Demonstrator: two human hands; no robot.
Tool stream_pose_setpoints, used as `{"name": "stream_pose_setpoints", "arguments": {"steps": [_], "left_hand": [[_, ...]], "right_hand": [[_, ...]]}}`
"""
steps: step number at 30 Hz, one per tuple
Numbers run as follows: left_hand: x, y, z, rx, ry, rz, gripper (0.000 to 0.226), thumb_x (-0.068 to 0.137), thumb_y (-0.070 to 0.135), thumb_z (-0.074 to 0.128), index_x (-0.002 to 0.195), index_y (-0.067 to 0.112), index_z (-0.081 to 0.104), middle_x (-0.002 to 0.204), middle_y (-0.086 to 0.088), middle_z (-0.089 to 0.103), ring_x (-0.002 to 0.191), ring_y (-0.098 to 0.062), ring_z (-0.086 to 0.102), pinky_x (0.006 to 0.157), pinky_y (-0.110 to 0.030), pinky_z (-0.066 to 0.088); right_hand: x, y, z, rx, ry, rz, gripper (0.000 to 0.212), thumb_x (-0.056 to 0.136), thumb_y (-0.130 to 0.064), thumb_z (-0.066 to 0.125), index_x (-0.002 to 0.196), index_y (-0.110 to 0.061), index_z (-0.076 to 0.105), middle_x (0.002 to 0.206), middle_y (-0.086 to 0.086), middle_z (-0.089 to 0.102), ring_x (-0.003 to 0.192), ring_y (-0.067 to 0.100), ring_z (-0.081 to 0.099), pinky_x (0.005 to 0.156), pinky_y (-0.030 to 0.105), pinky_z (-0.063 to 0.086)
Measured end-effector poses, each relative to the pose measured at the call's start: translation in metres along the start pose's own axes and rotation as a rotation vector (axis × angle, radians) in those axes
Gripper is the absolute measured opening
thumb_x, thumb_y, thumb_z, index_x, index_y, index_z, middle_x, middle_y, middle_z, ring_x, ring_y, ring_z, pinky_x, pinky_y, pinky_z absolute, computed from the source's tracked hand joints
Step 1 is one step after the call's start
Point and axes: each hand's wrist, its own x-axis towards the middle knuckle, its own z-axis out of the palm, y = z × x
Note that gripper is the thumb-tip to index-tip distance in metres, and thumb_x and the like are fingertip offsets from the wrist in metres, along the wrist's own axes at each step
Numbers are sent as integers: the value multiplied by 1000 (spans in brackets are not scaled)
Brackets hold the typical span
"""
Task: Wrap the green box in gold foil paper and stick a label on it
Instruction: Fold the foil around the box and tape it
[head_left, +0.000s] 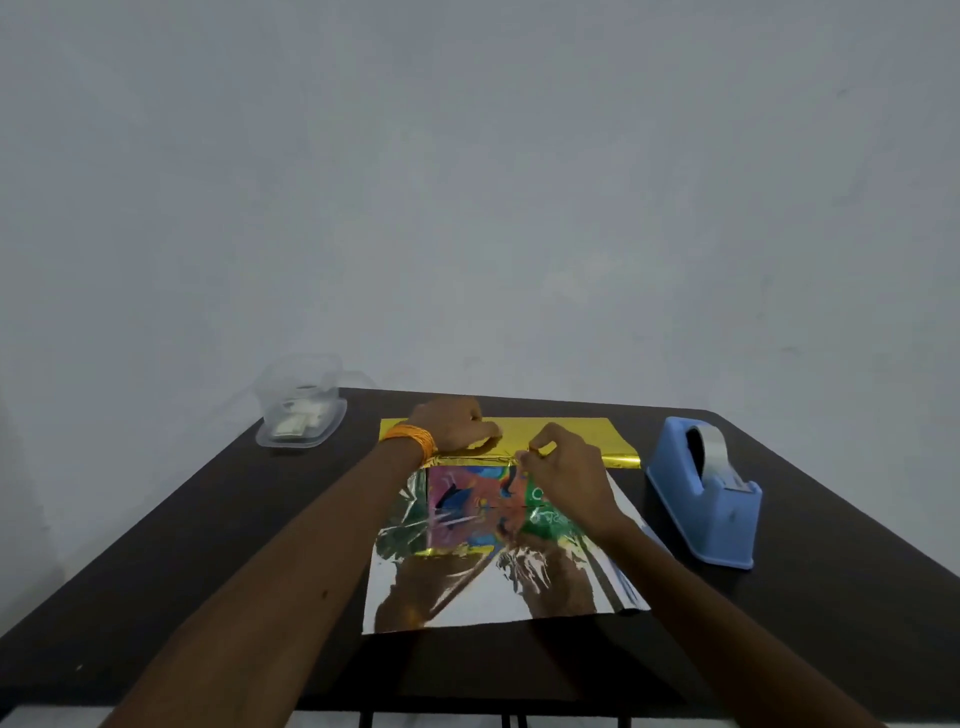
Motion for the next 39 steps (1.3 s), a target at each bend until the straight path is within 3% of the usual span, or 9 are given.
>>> {"name": "stream_pose_setpoints", "arguments": {"steps": [3, 7, 12, 16, 20, 26, 32, 36, 39], "left_hand": [[1, -10, -6, 25, -8, -41, 64, 81, 75, 44, 99, 18, 66, 100, -3, 68, 94, -25, 60, 94, -50, 47], [-21, -22, -19, -69, 5, -82, 72, 85, 80, 35, 117, 18, 56, 109, -5, 64, 96, -23, 59, 91, -45, 49], [-74, -12, -39, -527, -91, -109, 73, 91, 69, 42, 137, 13, 37, 84, -13, 71, 68, -24, 70, 74, -36, 55], [-114, 8, -43, -731, -195, -67, 81, 94, 66, 39, 154, 26, 3, 90, -17, 75, 80, -31, 74, 81, -40, 59], [-129, 13, -42, -845, -243, -65, 89, 90, 72, 38, 155, 31, -8, 97, -17, 75, 88, -31, 74, 92, -47, 57], [-135, 13, -46, -705, -121, -68, 80, 91, 72, 33, 153, 29, 9, 92, -12, 75, 80, -26, 75, 80, -40, 60], [-134, 11, -51, -482, 15, -67, 77, 93, 71, 31, 152, 24, 20, 88, -4, 74, 71, -18, 73, 61, -27, 52], [-133, 8, -52, -469, 133, -30, 66, 95, 67, 32, 141, 19, 40, 82, -1, 73, 69, -16, 71, 62, -26, 49], [-126, 8, -50, -450, 221, -6, 57, 97, 60, 40, 132, 17, 51, 80, 0, 73, 74, -15, 70, 72, -29, 52]], "right_hand": [[7, -5, 0, 39, -58, 28, 29, 88, -44, 68, 96, -17, 61, 78, 6, 72, 69, 24, 69, 72, 45, 58], [23, -20, 1, 132, -179, 131, 44, 90, -52, 64, 109, -12, 61, 95, 6, 69, 82, 16, 64, 80, 39, 55], [33, -44, 6, 8, -349, 111, 68, 86, -67, 58, 126, -12, 60, 131, 4, 59, 115, 23, 56, 93, 36, 44], [42, -58, 7, -175, -541, -16, 88, 61, -86, 60, 116, -18, 65, 118, 4, 68, 108, 25, 64, 95, 45, 53], [33, -74, -10, -341, -714, -81, 76, 86, -56, 67, 144, -13, 45, 142, 16, 51, 127, 35, 50, 103, 45, 43], [24, -66, -14, -645, -681, -108, 122, 60, -75, 76, 155, -38, 9, 160, 11, 27, 144, 42, 20, 112, 59, 32], [20, -60, -27, -455, -742, -158, 118, 56, -65, 84, 150, -42, 17, 153, 2, 33, 141, 34, 27, 113, 54, 33], [16, -57, -43, -320, -883, -200, 114, 69, -33, 90, 155, -32, 16, 160, -3, 21, 147, 25, 20, 117, 45, 29], [16, -54, -54, -266, -934, -228, 112, 72, -32, 89, 156, -34, 14, 164, -5, 16, 150, 25, 15, 119, 45, 26]]}}
